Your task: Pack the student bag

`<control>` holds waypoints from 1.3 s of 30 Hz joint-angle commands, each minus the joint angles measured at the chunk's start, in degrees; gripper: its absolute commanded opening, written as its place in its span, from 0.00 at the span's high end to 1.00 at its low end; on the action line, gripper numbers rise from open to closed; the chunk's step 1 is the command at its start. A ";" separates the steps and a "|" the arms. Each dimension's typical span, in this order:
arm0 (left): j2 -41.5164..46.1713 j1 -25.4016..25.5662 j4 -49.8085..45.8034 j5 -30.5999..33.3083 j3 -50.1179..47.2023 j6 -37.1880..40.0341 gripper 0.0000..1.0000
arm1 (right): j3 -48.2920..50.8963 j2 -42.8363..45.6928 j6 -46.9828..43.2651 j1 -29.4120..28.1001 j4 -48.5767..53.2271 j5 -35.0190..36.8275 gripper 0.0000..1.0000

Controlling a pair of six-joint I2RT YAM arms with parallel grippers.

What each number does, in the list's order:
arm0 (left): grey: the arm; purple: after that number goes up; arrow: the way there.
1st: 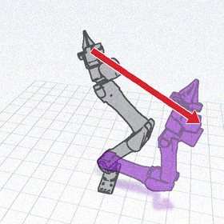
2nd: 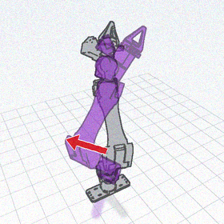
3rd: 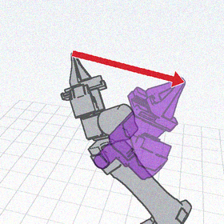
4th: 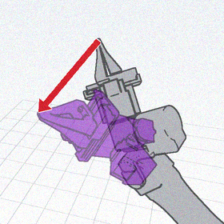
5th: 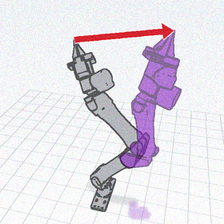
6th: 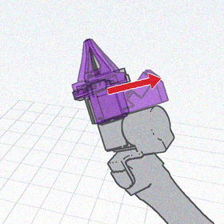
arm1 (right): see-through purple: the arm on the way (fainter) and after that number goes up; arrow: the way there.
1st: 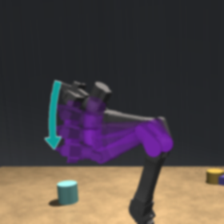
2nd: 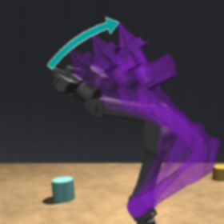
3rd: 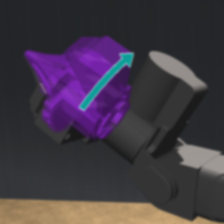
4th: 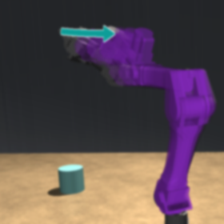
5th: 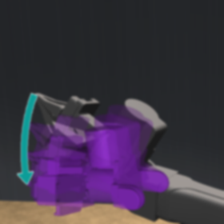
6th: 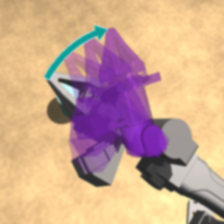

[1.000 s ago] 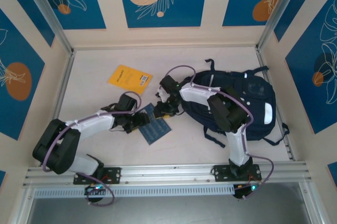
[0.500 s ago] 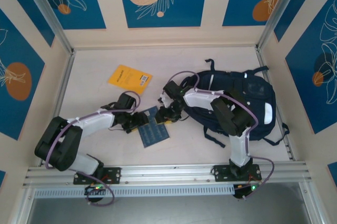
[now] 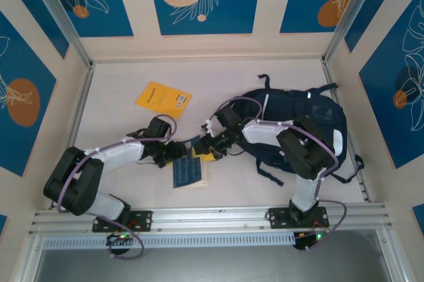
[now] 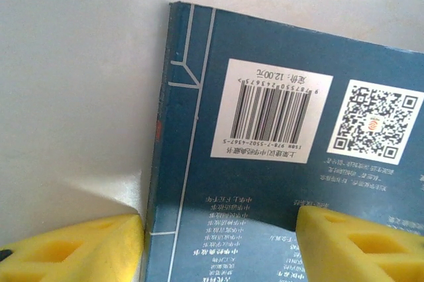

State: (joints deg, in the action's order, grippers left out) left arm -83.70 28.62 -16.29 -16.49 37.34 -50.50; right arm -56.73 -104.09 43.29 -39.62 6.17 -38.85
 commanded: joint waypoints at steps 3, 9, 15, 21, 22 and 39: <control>-3.32 1.34 8.39 -6.95 -2.00 0.98 0.36 | 1.77 1.43 5.35 -0.19 -7.57 -3.32 0.51; -2.90 1.29 8.15 -7.05 -2.18 1.19 0.36 | 1.79 0.40 6.27 -1.72 -10.43 -3.12 0.51; -2.03 1.35 7.23 -6.69 -2.01 1.15 0.36 | -1.01 -1.33 2.96 -2.15 -0.06 7.04 0.54; 0.99 1.32 3.53 -4.17 -1.16 2.38 0.36 | -0.84 1.16 1.79 -2.04 3.32 11.18 0.82; 1.50 1.34 2.85 -3.68 -0.89 2.63 0.36 | -0.84 1.67 1.70 -1.89 3.77 11.38 0.85; 7.63 0.73 1.50 -6.65 -0.03 2.27 0.15 | 4.09 13.13 5.42 4.07 0.02 1.13 0.95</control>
State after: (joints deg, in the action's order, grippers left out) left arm -77.78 29.36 -16.25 -19.14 37.23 -47.66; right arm -54.92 -94.02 46.17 -37.43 10.26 -30.76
